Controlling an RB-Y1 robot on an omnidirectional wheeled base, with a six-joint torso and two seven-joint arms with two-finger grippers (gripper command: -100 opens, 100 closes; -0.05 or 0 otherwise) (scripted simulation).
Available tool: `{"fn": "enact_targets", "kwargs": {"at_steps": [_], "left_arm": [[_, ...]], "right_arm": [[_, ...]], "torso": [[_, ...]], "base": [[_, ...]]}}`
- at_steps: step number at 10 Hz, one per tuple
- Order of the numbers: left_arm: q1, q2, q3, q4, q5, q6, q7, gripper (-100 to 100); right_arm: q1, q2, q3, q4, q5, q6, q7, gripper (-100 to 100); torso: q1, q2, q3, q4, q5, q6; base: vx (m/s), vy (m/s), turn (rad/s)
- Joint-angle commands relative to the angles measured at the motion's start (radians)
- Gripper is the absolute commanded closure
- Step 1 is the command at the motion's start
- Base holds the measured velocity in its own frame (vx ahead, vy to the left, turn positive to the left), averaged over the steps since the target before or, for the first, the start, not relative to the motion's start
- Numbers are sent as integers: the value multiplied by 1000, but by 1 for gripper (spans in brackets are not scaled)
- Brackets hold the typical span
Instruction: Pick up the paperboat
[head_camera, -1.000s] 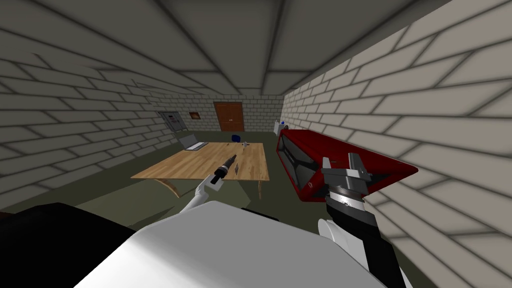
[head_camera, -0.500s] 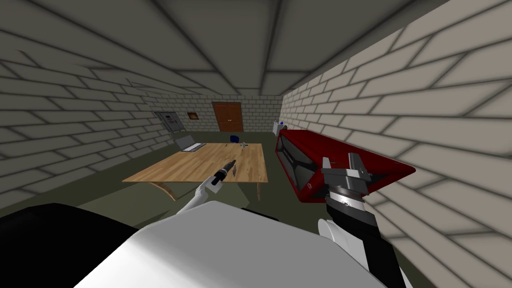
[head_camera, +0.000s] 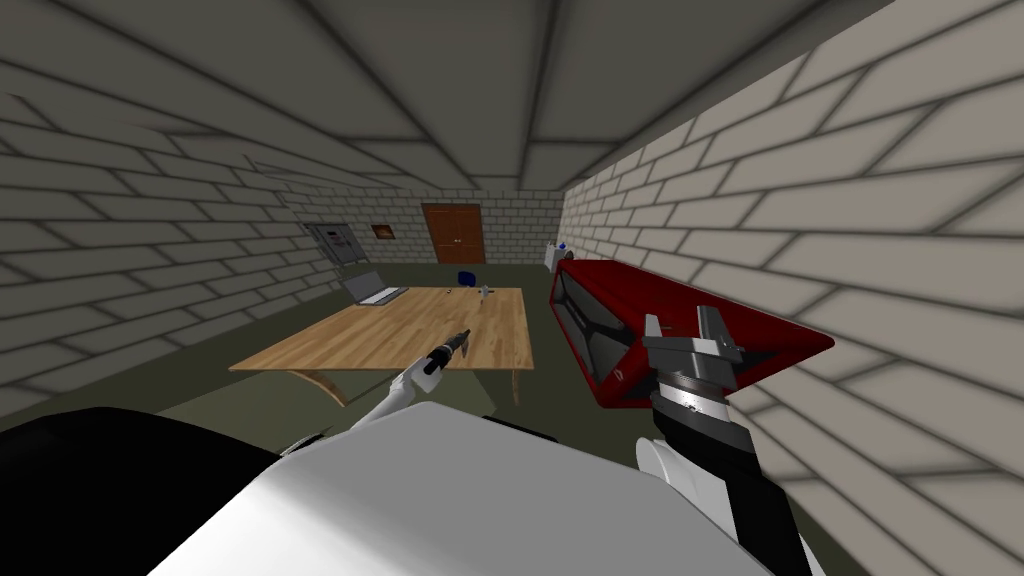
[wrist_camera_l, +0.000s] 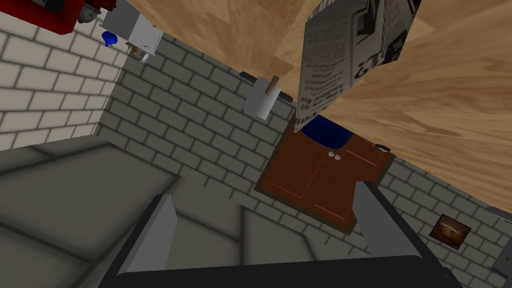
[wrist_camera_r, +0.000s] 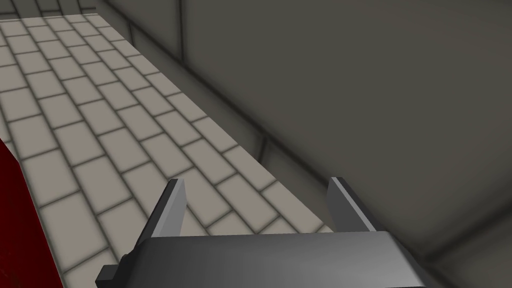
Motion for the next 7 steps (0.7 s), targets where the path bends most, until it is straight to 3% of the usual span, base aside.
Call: {"fn": "enact_targets", "kwargs": {"at_steps": [1,5,6,7], "left_arm": [[4,16,-25,39,-7,19,-6,-100],[2,25,-74,152,-20,25,-17,-100],[-1,19,-63,132,-20,25,-19,-100],[1,18,-65,133,-21,27,-21,0]], "right_arm": [[0,0,0,0,0,0,0,0],[0,0,0,0,0,0,0,0],[0,0,0,0,0,0,0,0],[0,0,0,0,0,0,0,0]], "torso": [[0,0,0,0,0,0],[-1,0,0,0,0,0],[0,1,0,0,0,0],[1,2,1,0,0,0]], "base": [[71,-37,-19],[65,-24,-6],[26,-1,4],[0,0,0]]}}
